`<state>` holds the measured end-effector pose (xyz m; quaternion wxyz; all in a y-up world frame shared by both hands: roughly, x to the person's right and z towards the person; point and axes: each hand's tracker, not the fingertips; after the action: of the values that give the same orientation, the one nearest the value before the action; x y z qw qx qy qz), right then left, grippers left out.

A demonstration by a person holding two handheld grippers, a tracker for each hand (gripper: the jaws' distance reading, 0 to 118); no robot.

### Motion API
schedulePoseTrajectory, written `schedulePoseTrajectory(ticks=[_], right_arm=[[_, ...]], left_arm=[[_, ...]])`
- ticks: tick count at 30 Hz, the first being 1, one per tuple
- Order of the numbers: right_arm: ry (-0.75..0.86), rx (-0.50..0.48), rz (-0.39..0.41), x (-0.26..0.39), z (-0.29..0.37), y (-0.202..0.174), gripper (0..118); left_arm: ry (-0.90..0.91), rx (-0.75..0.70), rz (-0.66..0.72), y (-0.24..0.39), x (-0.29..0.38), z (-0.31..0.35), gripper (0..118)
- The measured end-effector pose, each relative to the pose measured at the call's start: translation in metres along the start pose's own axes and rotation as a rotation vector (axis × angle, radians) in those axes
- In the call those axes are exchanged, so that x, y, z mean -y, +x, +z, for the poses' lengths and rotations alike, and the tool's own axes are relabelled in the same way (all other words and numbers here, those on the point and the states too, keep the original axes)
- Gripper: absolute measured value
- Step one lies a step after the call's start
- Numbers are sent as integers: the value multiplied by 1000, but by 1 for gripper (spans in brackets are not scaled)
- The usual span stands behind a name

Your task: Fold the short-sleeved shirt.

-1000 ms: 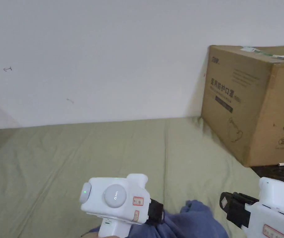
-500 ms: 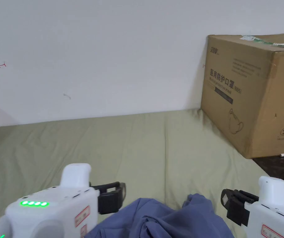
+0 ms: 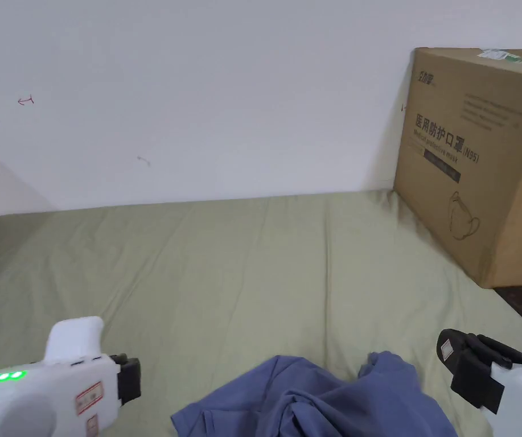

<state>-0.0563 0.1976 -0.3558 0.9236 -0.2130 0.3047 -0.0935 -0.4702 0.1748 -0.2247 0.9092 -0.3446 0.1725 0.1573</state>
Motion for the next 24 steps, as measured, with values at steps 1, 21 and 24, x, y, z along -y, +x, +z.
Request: schedulePoseTrajectory(ticks=[1, 21, 24], right_arm=[[-3, 4, -4, 1, -2, 1, 0], [-352, 121, -57, 18, -129, 79, 0], [-547, 134, -123, 26, -195, 98, 91]], left_arm=[[-34, 5, 1, 1, -3, -21, 1], [-205, 22, -141, 17, 45, -138, 7], [-175, 58, -75, 2, 44, -98, 7]])
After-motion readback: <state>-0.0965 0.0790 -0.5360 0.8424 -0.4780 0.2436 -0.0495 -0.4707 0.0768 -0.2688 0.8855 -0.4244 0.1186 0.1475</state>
